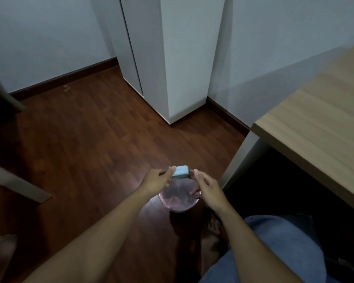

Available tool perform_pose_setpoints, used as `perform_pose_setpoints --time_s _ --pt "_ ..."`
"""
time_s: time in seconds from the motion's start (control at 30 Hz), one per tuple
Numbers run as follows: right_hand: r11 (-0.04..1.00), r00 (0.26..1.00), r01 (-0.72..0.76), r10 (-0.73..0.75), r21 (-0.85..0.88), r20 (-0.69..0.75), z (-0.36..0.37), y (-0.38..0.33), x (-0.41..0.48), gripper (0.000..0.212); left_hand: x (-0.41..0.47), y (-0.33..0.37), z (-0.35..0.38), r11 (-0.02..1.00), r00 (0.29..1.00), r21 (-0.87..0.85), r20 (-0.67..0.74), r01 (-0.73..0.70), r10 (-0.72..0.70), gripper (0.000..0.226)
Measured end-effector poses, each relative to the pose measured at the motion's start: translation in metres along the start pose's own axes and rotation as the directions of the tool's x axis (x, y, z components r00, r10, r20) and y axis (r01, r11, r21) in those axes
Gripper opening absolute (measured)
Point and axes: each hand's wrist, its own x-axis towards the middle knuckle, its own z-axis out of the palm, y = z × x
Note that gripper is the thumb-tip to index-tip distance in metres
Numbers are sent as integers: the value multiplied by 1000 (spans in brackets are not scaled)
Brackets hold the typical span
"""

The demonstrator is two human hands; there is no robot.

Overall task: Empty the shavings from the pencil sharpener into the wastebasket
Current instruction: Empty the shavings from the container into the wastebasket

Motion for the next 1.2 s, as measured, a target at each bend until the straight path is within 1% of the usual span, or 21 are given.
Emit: perform_pose_setpoints --time_s 0.07,0.17,0.3,0.37,0.57,0.67,0.77,0.83,0.9,1.0,1.03,1.1,1.2 --pt "1000 999 -30 30 6 20 1 0 1 32 6 -1 1 997 997 28 -20 73 -72 62" --pt "998 998 -61 61 11 35 3 -1 3 36 12 1 4 985 988 78 -38 155 -153 64" --pt "998 997 -59 58 17 53 5 2 5 40 13 5 6 956 958 74 -23 285 -284 68" --pt "999 997 -53 52 12 62 6 4 7 42 12 6 6 943 946 82 -13 324 -324 67" --pt "999 996 -49 50 -8 70 6 11 9 45 10 11 7 937 941 91 -27 338 -337 64" --pt "999 996 -48 48 -10 78 6 11 9 43 10 10 7 941 944 82 -24 329 -328 63" --pt "998 995 -53 55 -21 85 5 9 6 46 10 9 6 944 948 86 -20 318 -317 62" --pt "998 995 -55 57 -26 87 4 7 5 48 10 8 6 954 958 95 -17 285 -285 62" --pt "997 994 -74 75 -15 75 4 6 3 49 10 5 5 973 978 97 -24 210 -209 58" --pt "987 987 -159 158 33 30 5 4 3 48 10 -4 8 998 999 46 17 36 -37 31" --pt "983 984 -180 179 38 24 4 4 3 49 9 -5 9 1000 999 8 40 -11 11 28" --pt "979 979 -201 200 44 21 3 2 2 53 9 -11 8 996 994 -25 63 -87 88 41" --pt "976 976 -214 212 41 46 3 -5 -4 56 6 -14 8 989 987 11 59 -150 149 54"
